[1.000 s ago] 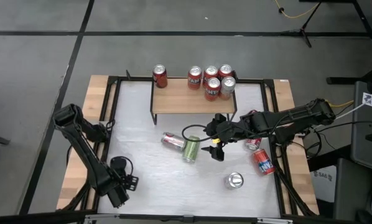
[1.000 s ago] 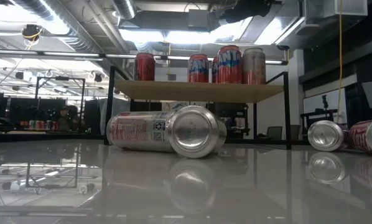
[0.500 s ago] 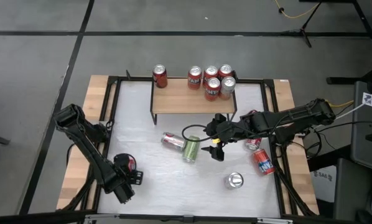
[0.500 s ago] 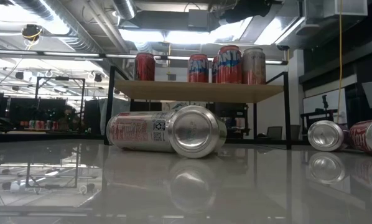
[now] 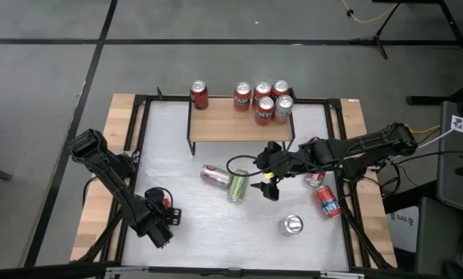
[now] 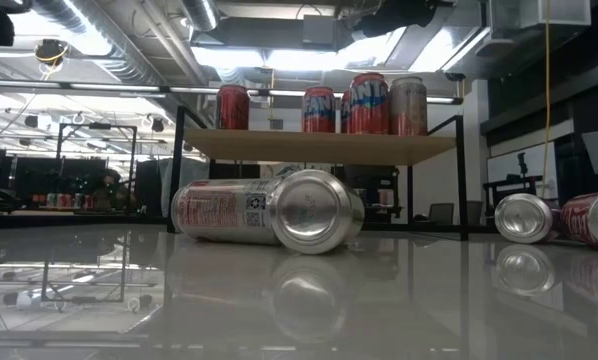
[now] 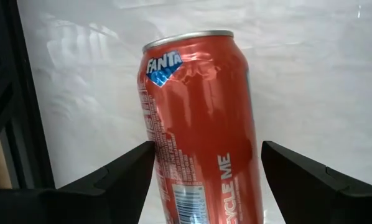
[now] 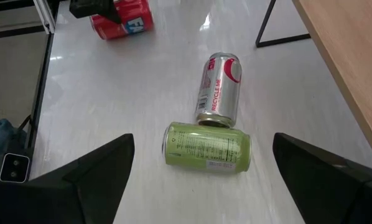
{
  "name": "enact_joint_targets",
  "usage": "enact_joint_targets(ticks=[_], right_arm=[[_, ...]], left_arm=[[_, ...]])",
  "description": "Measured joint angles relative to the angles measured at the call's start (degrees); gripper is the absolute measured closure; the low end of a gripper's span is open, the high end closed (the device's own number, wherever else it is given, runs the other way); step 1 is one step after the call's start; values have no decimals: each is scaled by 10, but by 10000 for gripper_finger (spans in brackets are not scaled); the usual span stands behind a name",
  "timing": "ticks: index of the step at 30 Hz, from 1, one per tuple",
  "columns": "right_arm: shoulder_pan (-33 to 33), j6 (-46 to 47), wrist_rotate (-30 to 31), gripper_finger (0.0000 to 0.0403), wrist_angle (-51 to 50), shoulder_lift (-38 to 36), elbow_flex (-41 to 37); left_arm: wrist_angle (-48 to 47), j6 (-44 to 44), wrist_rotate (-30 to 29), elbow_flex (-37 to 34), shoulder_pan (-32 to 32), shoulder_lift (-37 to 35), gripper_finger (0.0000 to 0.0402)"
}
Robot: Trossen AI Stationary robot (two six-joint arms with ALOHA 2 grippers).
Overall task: Place canned beverage on shelf
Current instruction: Put the orange soda can aligned with the other soda can on the shelf
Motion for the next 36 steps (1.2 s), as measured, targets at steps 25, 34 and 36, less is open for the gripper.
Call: enact_joint_targets(ticks=[25,34,36], right_arm=[[0,0,0,31,0,0,0],[0,0,0,31,0,0,0],[0,0,0,31,0,0,0]], left_arm=[[-6,88,-28,1,7,41,115],[-15,148,-31,1,7,42,115],[-15,148,-31,0,7,42,115]])
